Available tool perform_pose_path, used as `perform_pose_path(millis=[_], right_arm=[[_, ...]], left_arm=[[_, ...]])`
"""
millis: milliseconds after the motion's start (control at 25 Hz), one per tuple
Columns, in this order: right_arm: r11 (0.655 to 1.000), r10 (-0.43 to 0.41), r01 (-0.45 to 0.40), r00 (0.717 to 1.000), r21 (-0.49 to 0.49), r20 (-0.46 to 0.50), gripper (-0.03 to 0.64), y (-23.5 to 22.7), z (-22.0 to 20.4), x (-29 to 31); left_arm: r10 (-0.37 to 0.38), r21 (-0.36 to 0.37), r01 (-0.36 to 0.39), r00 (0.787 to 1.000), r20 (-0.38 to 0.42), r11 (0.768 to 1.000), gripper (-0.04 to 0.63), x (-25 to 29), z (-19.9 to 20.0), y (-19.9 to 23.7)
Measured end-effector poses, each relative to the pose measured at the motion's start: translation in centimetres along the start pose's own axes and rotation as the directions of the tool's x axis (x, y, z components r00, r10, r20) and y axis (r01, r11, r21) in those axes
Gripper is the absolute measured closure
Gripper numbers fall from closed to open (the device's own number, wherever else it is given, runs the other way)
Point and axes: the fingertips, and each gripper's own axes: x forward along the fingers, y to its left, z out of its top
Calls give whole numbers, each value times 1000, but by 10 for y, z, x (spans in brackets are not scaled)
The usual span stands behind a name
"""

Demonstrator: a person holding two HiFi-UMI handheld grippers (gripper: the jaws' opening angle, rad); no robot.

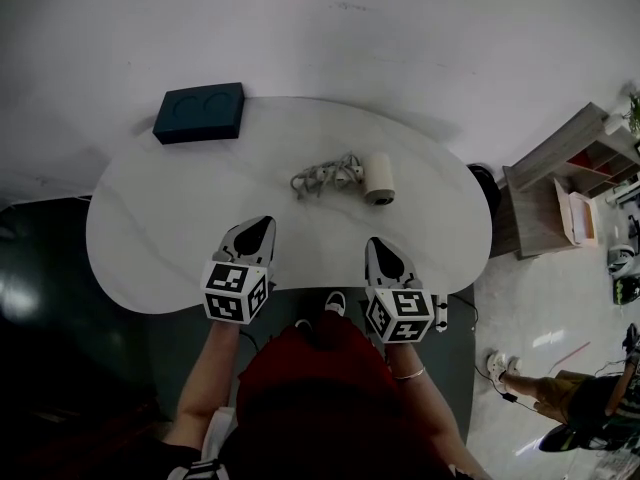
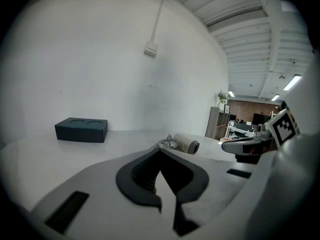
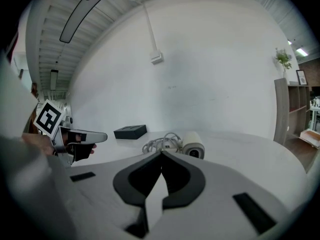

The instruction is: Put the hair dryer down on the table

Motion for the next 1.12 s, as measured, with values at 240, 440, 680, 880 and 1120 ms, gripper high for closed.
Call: perform_pose_path(millis=[240,440,680,880,1120], right_arm=[[1000,3,-3,1000,-24,0,603,11,-2,-8],[999,13,-13,1000,-30,9,603,19,-2,-15],[999,14,-13,1000,-41,22,603,25,-5,-24],[999,11,-10,1000,-43,29,603,27,-7,-32],[999,7,-6,999,-42,37,603,29,-8,-41]], left_arm=[[17,-14,-17,1000,5,1000,574,-14,-7,-6],[27,-17,-27,1000,16,999,574,-25,-10,-10],[38,-21,-37,999,37,999,574,-34,-11,-14],[47,-24,-46,998,43,999,574,-42,-13,-16],[58,-24,-57,997,47,998,574,-52,-15,-20]])
